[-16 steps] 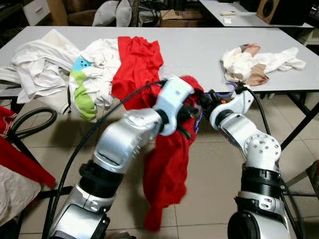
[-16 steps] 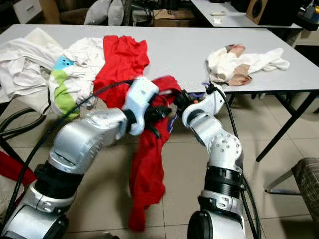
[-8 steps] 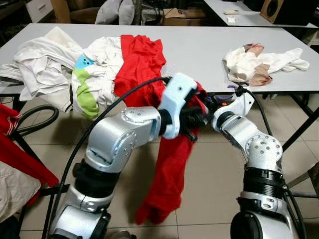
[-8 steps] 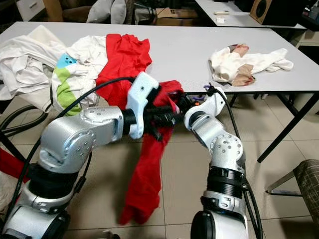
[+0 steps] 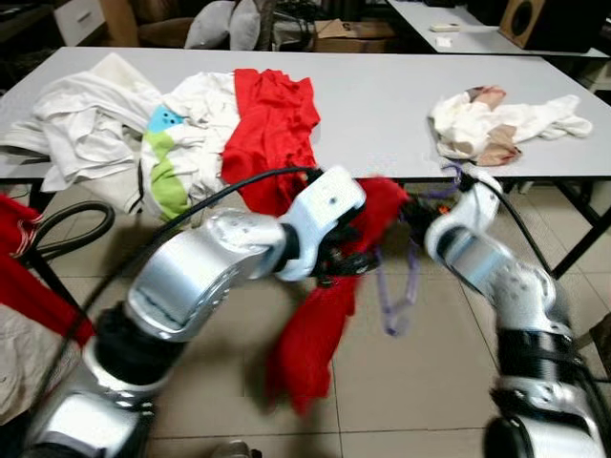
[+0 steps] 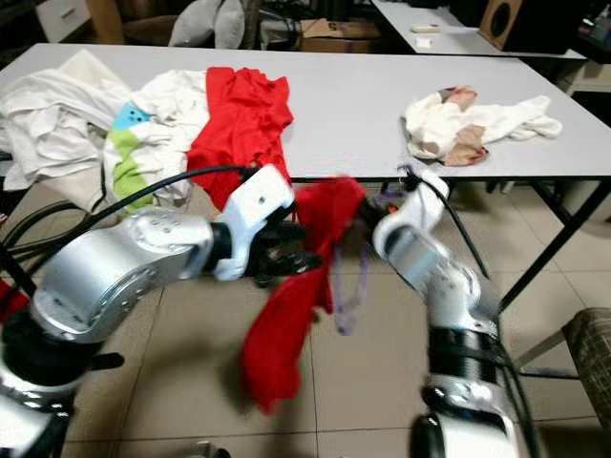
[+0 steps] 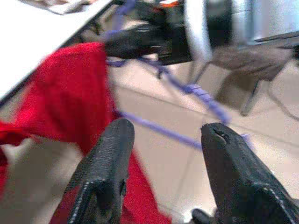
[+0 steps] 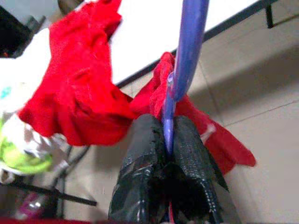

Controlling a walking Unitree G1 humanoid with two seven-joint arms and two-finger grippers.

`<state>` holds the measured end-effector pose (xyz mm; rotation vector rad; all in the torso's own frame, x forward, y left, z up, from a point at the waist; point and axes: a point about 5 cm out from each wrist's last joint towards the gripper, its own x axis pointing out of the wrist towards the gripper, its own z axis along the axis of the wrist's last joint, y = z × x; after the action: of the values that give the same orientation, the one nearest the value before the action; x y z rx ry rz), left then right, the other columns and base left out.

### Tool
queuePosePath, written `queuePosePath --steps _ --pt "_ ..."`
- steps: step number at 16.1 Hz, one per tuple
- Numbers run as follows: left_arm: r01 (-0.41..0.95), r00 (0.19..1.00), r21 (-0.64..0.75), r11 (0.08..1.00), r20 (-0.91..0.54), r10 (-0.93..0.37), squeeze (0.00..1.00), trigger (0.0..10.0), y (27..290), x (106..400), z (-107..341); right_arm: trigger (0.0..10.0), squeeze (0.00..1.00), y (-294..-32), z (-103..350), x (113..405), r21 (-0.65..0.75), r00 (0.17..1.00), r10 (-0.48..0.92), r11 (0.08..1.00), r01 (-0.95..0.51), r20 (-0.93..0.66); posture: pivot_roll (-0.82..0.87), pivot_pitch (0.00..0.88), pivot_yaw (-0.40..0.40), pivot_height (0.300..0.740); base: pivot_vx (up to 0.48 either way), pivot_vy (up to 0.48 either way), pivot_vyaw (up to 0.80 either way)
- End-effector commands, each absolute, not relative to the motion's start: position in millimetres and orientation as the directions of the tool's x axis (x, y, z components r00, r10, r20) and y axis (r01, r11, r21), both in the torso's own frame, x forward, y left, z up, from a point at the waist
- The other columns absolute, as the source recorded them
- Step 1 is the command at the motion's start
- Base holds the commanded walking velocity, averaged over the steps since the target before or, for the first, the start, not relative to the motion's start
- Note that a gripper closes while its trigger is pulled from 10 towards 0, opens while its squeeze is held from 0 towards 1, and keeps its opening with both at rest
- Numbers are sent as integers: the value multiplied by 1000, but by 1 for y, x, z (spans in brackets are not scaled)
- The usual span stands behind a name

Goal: Hang hanger

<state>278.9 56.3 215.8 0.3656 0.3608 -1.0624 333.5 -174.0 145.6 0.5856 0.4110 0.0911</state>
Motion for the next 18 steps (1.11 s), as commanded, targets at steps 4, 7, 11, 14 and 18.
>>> queuePosePath --steps 4,7,11,14,18 --pt "777 615 87 624 -322 -720 133 10000 101 300 224 10000 0 -189 161 315 374 900 335 901 -220 -278 -55 0 -22 740 0 0 0" --pt "650 755 77 756 -175 -632 0 10000 126 303 209 10000 0 -193 162 295 341 872 431 876 -342 -232 -54 0 -18 740 0 0 0" --pt "602 798 21 798 21 -603 0 10000 139 305 230 10000 0 -206 183 269 268 783 622 759 -593 -30 -44 0 -25 740 0 0 0" --pt "790 611 71 609 -3 -792 1000 10000 149 307 259 10000 0 -217 195 249 198 565 825 552 -810 10 -41 0 -18 740 0 0 0" --pt "882 440 241 404 -116 -891 0 10000 141 315 275 10000 0 -210 205 249 88 331 942 335 -938 -56 -35 0 -18 740 0 0 0"
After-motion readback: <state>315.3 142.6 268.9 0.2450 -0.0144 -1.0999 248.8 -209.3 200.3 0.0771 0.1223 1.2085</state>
